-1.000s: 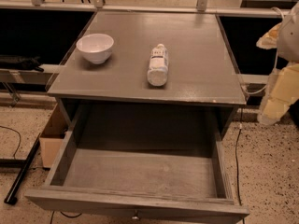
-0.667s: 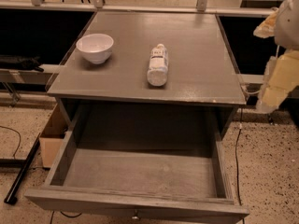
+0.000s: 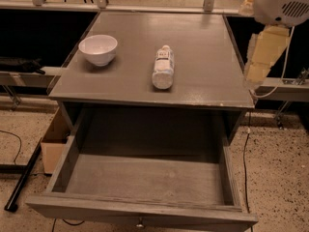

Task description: Place blue plastic bottle into top drawer

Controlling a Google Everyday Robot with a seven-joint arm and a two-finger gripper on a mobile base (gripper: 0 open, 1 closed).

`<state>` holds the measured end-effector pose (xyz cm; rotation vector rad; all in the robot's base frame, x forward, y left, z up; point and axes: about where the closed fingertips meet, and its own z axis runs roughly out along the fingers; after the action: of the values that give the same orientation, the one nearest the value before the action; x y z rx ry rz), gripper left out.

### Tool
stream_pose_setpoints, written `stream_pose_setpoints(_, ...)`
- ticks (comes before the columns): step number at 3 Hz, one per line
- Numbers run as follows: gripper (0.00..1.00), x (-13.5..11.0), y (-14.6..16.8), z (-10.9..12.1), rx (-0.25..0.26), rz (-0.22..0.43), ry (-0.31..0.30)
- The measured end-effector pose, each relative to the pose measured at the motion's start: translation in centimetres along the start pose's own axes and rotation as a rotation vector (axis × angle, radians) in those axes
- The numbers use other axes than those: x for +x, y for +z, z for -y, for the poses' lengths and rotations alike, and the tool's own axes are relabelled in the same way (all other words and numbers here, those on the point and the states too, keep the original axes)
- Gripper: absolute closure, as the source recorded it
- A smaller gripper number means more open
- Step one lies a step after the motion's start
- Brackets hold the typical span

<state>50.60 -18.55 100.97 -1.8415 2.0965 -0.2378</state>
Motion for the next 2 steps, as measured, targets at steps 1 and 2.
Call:
stream_pose_setpoints(1, 0.00, 0.0, 0.0, 0.0, 0.000, 0.000, 0.000)
stream_pose_setpoints(2, 0.00, -2.0, 1.1, 2.7, 0.018, 0.003, -0.035)
